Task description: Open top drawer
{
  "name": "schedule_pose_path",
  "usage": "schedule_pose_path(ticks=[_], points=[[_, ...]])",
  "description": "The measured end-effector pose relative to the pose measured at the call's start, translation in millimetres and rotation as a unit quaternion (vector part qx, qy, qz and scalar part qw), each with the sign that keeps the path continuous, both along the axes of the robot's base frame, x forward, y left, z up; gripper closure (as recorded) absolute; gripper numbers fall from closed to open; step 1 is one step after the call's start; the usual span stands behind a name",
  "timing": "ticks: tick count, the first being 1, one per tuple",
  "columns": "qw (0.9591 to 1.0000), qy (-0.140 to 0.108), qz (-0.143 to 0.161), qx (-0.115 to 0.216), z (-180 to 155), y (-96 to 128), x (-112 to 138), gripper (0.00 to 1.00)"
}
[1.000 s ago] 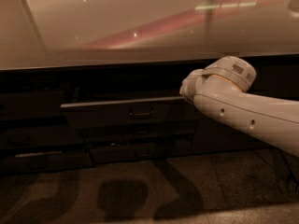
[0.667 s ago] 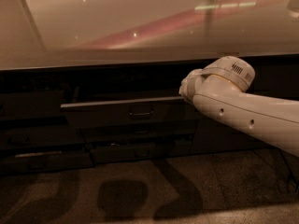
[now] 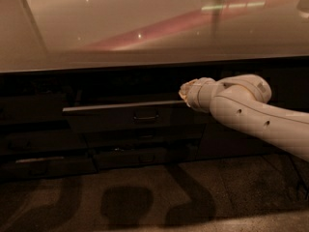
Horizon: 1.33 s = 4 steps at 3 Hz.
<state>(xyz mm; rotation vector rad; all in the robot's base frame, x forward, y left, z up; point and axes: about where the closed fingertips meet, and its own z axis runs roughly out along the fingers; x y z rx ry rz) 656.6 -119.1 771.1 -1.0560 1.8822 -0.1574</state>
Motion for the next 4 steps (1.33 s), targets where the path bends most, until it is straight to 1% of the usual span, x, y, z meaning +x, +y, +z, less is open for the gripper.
schedule_pose_path(ticks=[1, 2, 3, 4], points=[[0.9985, -0.009, 0.008, 0.054, -15, 8, 5, 1.00], [0.9985, -0.009, 0.008, 0.054, -15, 8, 5, 1.00], [0.9981, -0.003, 0.032, 0.052, -21, 23, 7, 1.00], [0.9962, 0.006, 0.070, 0.051, -25, 38, 10, 1.00]])
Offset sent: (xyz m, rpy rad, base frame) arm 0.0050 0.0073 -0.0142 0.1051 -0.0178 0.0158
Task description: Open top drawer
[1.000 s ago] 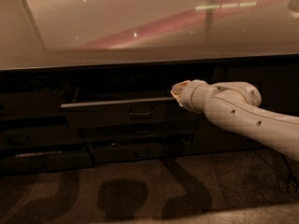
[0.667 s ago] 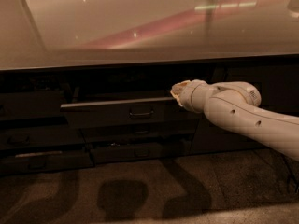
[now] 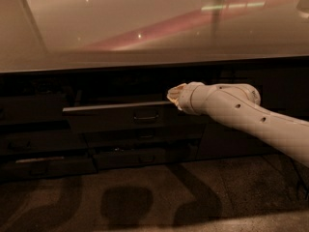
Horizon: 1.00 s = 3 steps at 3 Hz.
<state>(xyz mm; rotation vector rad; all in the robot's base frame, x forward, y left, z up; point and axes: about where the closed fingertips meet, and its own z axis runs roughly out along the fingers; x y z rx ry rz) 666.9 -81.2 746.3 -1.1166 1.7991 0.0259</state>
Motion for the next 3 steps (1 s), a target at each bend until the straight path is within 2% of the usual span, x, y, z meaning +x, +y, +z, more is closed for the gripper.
schedule_pose_path(ticks=[1, 2, 3], points=[[1.0000, 0.000, 0.000, 0.000, 0, 0, 0, 1.00], [0.9999, 0.013, -0.001, 0.007, -6, 1, 3, 1.00], [0.9974, 0.065, -0.006, 0.030, -34, -4, 25, 1.00]])
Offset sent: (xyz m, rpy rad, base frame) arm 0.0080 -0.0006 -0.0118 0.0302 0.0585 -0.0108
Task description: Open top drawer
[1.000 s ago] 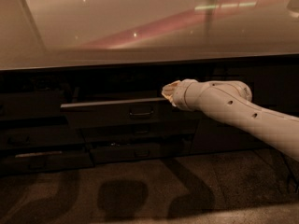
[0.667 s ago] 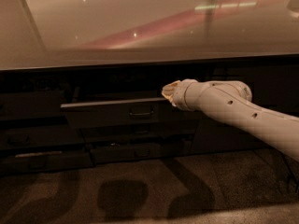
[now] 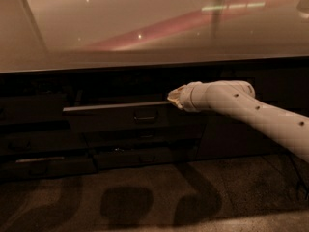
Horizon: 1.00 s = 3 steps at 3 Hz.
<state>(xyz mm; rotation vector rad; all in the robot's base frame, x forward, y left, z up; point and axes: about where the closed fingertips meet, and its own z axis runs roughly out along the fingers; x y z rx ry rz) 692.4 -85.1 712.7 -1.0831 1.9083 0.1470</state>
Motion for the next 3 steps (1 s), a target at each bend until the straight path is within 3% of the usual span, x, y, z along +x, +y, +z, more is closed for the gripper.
schedule_pose_path(ticks=[1, 2, 3], points=[[0.9993, 0.035, -0.003, 0.012, -15, -5, 12, 1.00], [0.9993, 0.035, -0.003, 0.012, -15, -5, 12, 1.00], [0.9991, 0.014, -0.014, 0.037, 34, -18, 10, 1.00]])
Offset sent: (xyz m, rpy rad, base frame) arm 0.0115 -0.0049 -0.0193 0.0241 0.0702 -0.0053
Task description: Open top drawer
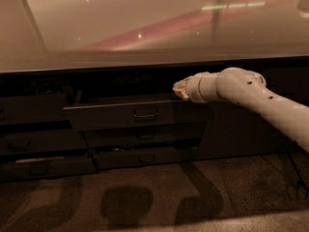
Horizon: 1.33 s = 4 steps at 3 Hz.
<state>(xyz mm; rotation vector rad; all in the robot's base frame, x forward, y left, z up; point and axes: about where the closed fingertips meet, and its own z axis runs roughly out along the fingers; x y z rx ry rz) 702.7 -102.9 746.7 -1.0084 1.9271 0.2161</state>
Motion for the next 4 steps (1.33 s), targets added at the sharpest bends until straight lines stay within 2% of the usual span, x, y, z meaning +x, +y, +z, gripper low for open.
schedule_pose_path(ticks=[1, 2, 3, 4], points=[[1.0000, 0.000, 0.000, 0.000, 0, 0, 0, 1.00], [0.9994, 0.034, -0.005, -0.003, -28, 2, 14, 1.00], [0.9971, 0.074, -0.019, -0.008, -53, 3, 37, 1.00], [0.9970, 0.074, -0.018, -0.008, -53, 3, 37, 1.00]])
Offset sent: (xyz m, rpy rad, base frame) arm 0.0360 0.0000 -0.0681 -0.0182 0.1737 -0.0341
